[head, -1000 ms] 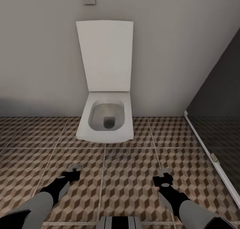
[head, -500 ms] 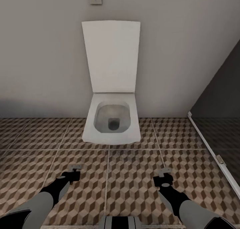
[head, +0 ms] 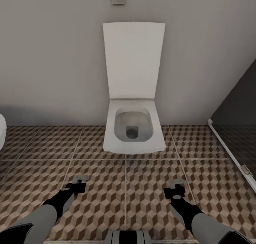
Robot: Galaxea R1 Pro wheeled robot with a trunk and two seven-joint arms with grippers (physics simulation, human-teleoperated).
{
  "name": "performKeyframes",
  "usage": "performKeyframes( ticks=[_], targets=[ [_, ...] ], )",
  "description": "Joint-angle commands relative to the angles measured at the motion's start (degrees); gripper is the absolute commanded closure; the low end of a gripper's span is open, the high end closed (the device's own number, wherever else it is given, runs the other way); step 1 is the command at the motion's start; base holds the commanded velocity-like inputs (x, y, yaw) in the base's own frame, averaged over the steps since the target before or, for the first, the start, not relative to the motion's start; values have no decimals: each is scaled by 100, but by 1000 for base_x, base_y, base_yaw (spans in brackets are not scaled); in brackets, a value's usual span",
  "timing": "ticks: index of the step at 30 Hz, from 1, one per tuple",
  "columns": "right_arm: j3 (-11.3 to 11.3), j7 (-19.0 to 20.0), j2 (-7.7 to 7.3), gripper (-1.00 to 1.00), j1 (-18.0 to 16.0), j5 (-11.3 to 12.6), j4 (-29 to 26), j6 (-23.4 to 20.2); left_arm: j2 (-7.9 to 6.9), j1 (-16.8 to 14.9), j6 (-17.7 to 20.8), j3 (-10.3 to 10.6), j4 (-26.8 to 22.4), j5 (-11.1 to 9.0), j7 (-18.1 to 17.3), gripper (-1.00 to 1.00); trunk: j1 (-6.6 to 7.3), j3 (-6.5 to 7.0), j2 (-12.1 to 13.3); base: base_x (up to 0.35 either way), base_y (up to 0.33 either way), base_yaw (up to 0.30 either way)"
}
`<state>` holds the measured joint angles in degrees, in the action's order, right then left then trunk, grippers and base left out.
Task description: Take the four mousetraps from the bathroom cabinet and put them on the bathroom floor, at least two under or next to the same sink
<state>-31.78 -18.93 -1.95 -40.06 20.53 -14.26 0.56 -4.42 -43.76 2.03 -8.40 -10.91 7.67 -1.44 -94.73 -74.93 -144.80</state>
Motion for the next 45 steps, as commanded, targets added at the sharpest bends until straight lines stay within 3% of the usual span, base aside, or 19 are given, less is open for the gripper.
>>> performKeyframes(
  ticks=[1,23,32,45],
  targets=[
    [-49,-27,-5,100,-2,60,-6,7,3,-1,22,-48,-9,77,-14,100,1,-4,-1,0,35,0],
    [-48,-93,-2,100,-2,57,-13,2,11,-1,19,-48,8,77,-14,100,1,-4,-1,0,4,0],
    [-54,-1137,73,100,-2,81,-126,2,19,-1,17,-48,24,77,-11,100,1,-4,-1,0,0,37],
    [-66,-1244,79,100,-2,49,-207,14,20,-1,17,-51,27,70,-14,100,1,-4,-1,0,0,61]
  ],
)
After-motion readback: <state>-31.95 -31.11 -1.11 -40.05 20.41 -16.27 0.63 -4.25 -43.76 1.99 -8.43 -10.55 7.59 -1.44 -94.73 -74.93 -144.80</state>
